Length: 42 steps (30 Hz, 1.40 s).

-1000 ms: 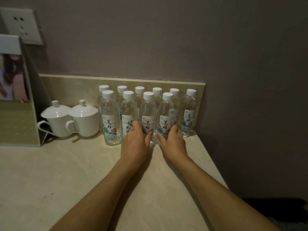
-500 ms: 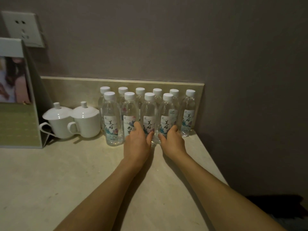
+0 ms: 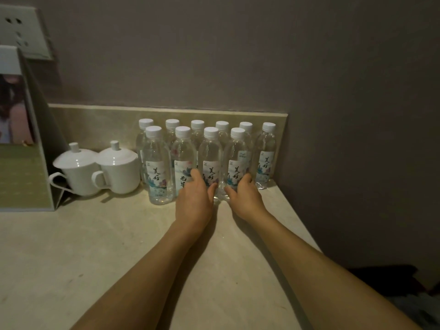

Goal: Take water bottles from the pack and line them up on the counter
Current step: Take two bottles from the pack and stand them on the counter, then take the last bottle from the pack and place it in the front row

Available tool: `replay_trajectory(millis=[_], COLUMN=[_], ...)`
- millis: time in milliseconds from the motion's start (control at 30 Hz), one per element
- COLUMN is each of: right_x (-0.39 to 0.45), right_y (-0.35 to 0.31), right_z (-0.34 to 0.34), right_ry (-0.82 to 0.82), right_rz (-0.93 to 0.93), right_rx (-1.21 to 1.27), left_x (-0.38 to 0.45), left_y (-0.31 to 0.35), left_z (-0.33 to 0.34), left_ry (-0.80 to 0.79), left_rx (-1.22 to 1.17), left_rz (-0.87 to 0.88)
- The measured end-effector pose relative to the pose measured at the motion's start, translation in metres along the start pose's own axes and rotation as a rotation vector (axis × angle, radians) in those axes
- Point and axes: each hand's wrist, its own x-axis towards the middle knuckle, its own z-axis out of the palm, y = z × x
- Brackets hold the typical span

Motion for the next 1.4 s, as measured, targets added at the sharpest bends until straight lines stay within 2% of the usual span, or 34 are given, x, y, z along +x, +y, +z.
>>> replay_trajectory(millis=[400, 533, 733, 900, 1100, 1267, 1400], right_x=[-0.006, -0.016, -0.04, -0.065, -0.097, -0.114, -0.11], right_y=[0.004, 0.006, 0.034, 0.108, 0.228, 0.315, 0.374], right_z=[-0.009, -0.028, -0.086, -0.147, -0.235, -0.278, -0.296], right_ry=[-0.044, 0.114, 0.25, 0.364, 0.404, 0.407, 0.421], right_rz=[0.015, -0.007, -0.125, -0.158, -0.098, 0.013, 0.094], right_rx=[0.101, 0.067, 0.28, 0.277, 0.306, 0.316, 0.348], left_x=[-0.006, -0.015, -0.041, -0.079, -0.125, -0.155, -0.17], left_y=[0.003, 0.017, 0.085, 0.163, 0.26, 0.333, 0.368], left_z=[-0.004, -0.009, -0.001, 0.033, 0.092, 0.151, 0.203], left_ry=[0.02, 0.053, 0.092, 0.046, 0.008, -0.094, -0.255], left_rx=[-0.041, -0.096, -0.176, -0.202, -0.148, -0.164, -0.183], left_rz=[-0.038, -0.084, -0.006, -0.013, 0.036, 0.109, 0.157])
